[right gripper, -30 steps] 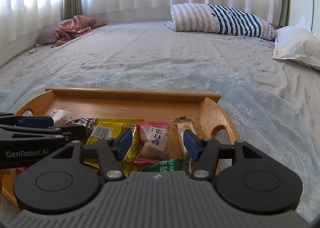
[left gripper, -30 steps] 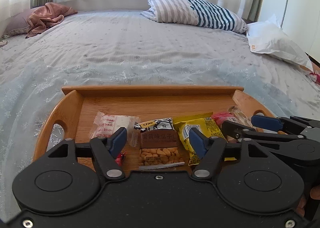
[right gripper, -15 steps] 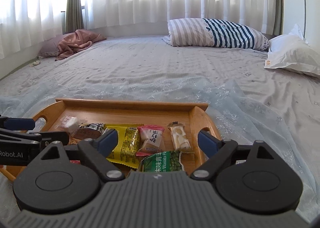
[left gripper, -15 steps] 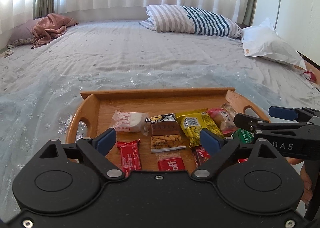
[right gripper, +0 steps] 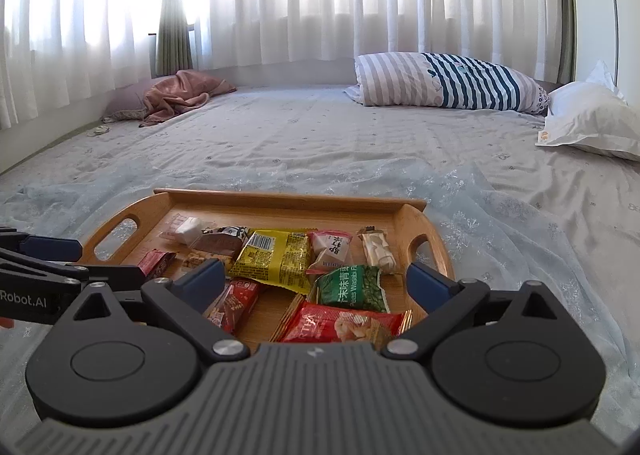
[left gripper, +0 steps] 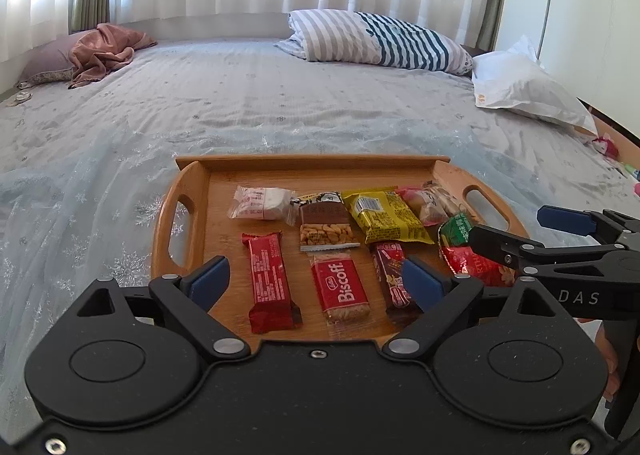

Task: Organize snacks
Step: 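Open both tools and lift them off the tray, then move both tools back over the last two snacks beside the tray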

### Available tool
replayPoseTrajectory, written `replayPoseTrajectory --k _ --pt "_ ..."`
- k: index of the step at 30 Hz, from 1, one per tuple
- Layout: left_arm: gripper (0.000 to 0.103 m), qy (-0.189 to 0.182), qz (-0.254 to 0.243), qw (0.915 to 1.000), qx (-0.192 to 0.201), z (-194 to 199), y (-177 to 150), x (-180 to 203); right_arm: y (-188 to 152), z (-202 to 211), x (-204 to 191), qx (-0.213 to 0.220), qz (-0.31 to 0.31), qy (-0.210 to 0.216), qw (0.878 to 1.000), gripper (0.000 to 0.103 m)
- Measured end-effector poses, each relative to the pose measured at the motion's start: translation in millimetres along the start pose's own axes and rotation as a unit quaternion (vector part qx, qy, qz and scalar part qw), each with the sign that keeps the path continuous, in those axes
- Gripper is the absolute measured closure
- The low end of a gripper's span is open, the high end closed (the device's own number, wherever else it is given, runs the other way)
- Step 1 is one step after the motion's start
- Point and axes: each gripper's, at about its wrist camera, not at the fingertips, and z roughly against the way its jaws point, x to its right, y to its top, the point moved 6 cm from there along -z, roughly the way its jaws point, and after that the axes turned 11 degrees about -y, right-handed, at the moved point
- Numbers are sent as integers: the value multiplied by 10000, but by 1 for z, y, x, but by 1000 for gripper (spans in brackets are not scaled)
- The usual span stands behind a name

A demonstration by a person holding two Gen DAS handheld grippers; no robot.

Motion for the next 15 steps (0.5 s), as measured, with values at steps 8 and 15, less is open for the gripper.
replayPoseTrajectory --k 8,15 --pt "7 78 -126 9998 -135 16 -21 5 -32 24 1 89 -6 -1 10000 0" --pt "6 28 -36 9994 -348 17 -37 6 -56 47 -4 261 73 74 9996 0"
